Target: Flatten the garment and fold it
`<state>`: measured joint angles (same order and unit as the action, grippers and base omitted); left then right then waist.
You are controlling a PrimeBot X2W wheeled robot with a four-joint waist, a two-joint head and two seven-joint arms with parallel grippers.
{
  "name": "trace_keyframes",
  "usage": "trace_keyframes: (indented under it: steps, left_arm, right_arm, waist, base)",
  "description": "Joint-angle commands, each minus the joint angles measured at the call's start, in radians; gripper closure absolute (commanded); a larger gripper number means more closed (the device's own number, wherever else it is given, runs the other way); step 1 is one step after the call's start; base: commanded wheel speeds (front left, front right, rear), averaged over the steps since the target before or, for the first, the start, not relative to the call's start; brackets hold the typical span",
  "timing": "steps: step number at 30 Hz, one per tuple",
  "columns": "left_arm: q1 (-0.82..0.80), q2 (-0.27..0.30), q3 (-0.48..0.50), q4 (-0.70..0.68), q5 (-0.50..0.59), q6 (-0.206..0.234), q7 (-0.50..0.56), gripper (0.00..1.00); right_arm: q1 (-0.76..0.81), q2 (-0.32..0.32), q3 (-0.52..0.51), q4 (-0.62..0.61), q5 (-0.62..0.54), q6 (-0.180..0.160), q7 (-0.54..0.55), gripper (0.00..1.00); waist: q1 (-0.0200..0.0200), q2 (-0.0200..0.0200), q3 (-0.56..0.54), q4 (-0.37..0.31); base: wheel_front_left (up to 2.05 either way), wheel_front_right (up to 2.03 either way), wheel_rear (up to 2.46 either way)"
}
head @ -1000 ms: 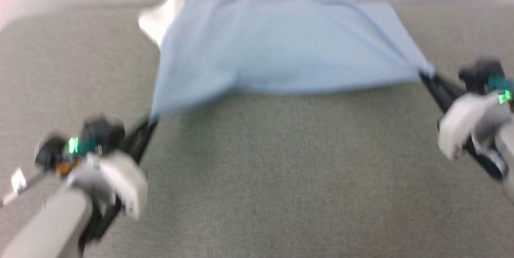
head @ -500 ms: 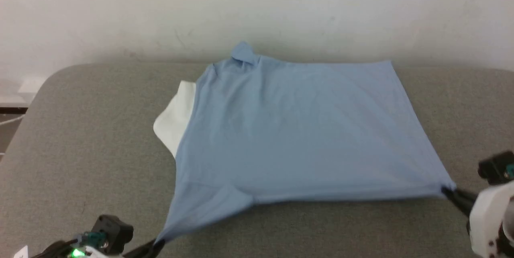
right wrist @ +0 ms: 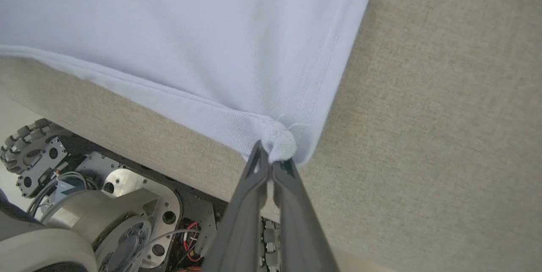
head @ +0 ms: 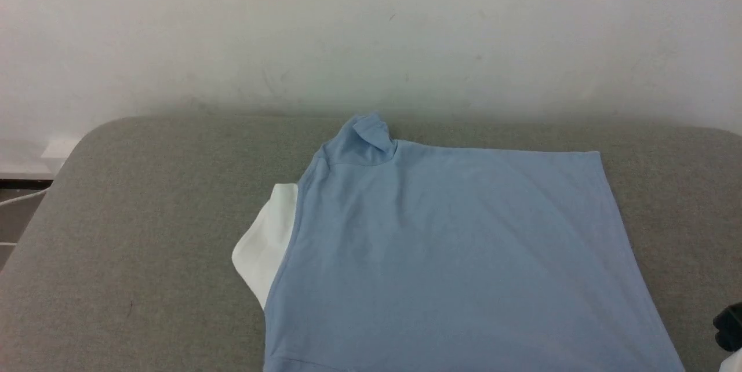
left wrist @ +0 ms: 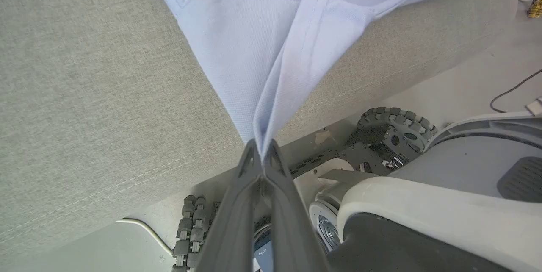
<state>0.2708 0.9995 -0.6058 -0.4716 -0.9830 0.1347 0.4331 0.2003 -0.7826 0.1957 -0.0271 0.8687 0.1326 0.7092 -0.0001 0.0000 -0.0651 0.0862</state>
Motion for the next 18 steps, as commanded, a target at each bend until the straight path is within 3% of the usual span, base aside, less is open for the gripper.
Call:
trace_keyframes:
  steps: [1,7,12,18]
  left_arm:
    - [0.008,0.006,0.001,-0.014,-0.015,0.004,0.005,1.00]
    - [-0.079,-0.028,0.042,-0.025,0.055,-0.032,-0.083,1.00]
    - [-0.189,-0.116,0.106,0.012,0.117,-0.034,-0.221,1.00]
    - [-0.298,-0.223,0.141,0.096,0.147,-0.021,-0.324,1.00]
  right_arm:
    - [0.032,0.019,-0.037,-0.030,-0.024,-0.002,0.031,1.00]
    - [0.054,0.103,-0.151,-0.154,-0.106,-0.002,0.036,1.00]
    - [-0.014,0.143,-0.183,-0.202,-0.154,-0.002,-0.047,1.00]
    - [-0.133,0.165,-0.167,-0.164,-0.225,-0.002,-0.144,1.00]
  waist:
    - [0.0001,0.0000,0.002,-0.001]
    - [0.0001,0.0000,0.026,-0.001]
    - [0.0001,0.0000,0.070,-0.015]
    - [0.0001,0.0000,0.155,-0.043]
  base:
    - [0.00,0.00,0.00]
    - [0.00,0.00,0.00]
    - [0.00,0.00,0.00]
    - [0.00,0.00,0.00]
